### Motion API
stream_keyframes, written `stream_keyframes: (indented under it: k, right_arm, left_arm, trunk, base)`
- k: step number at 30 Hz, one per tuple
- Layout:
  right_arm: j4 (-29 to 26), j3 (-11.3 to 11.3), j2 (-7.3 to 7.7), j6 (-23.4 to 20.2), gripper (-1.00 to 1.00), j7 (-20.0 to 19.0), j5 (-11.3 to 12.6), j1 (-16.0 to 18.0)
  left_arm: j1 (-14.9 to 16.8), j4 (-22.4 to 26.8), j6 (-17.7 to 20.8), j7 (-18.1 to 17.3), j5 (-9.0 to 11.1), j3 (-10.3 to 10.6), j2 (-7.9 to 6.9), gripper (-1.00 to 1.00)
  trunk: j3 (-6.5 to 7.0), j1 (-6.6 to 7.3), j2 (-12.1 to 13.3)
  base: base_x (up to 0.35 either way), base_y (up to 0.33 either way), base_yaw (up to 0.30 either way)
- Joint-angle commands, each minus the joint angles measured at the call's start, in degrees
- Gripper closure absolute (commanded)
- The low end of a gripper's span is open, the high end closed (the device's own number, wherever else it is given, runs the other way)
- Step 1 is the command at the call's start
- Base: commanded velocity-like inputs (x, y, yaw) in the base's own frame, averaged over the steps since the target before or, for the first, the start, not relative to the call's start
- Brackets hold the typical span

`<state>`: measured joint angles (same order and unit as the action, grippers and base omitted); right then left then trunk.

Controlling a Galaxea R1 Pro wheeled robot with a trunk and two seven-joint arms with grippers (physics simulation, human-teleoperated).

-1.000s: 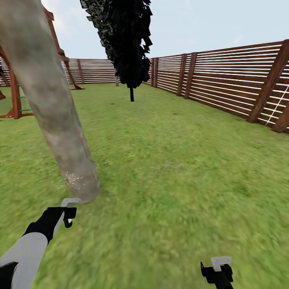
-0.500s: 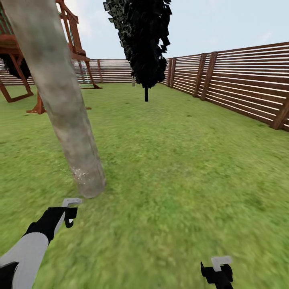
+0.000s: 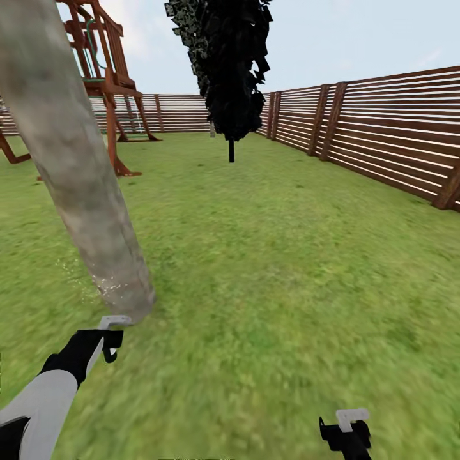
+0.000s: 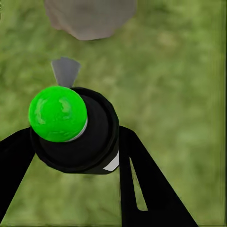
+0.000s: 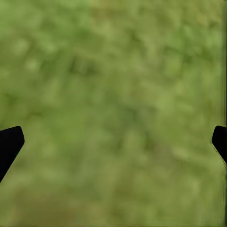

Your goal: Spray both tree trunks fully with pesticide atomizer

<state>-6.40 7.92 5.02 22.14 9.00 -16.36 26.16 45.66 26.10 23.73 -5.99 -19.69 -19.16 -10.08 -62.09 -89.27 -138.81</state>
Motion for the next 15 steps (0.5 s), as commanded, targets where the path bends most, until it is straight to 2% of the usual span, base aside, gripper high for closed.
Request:
stream_keyframes:
  k: [1,2,4,5,6,9,11,12,14,15]
  right_arm:
    - [0.1,0.4,-0.01,0.2,-1.00,0.1,-0.6,0.0]
    - [0.1,0.4,0.00,0.2,-1.00,0.1,-0.6,0.1]
    - [0.1,0.5,0.02,0.2,-1.00,0.1,-0.6,0.1]
    - [0.1,0.5,0.07,0.2,-1.00,0.2,-0.6,0.0]
    - [0.1,0.5,0.09,0.2,-1.00,0.2,-0.6,0.0]
    - [0.0,0.5,0.15,0.2,-1.00,0.2,-0.5,0.1]
    - [0.0,0.5,0.23,0.2,-1.00,0.2,-0.5,0.0]
    - [0.0,0.5,0.34,0.3,-1.00,0.2,-0.5,0.1]
    - [0.0,0.5,0.42,0.3,-1.00,0.2,-0.5,0.0]
    - [0.0,0.5,0.49,0.3,-1.00,0.2,-0.5,0.0]
  left_arm:
    - [0.0,0.1,0.3,-0.5,-0.6,-0.4,0.06,1.00]
    - [0.0,0.1,0.3,-0.5,-0.6,-0.4,0.10,1.00]
    - [0.0,0.7,0.3,-0.5,1.1,-0.5,0.07,1.00]
    - [0.4,1.4,0.5,-0.6,3.7,-0.4,0.11,1.00]
    - [0.9,1.8,0.7,-0.8,4.8,-0.4,0.19,1.00]
    - [1.9,2.1,1.0,-1.1,5.5,0.0,1.32,1.00]
    - [6.5,2.1,1.4,-1.4,5.5,0.1,2.24,1.00]
    - [7.8,2.1,1.4,-1.6,5.5,0.2,2.98,1.00]
    - [8.9,2.1,1.8,-1.6,5.5,0.3,2.77,1.00]
    - [9.8,2.2,3.8,-2.0,5.5,0.3,1.45,1.00]
  trunk:
    - [-0.05,0.01,0.0]
    - [-0.05,0.01,0.0]
    - [-0.05,0.01,0.0]
    - [-0.05,0.01,0.0]
    - [-0.05,0.01,0.0]
    - [-0.05,0.01,0.0]
    - [-0.05,0.01,0.0]
    - [-0.05,0.01,0.0]
    - [-0.05,0.01,0.0]
    - [-0.05,0.01,0.0]
  base:
    - [-0.094,-0.170,0.236]
    - [-0.039,-0.069,0.261]
    - [-0.016,-0.029,0.270]
    - [-0.004,-0.007,0.276]
    - [-0.002,-0.003,0.277]
    - [-0.001,-0.001,0.277]
    - [0.000,0.000,0.110]
    - [0.000,0.000,0.012]
    - [0.000,0.000,0.005]
    - [0.000,0.000,0.000]
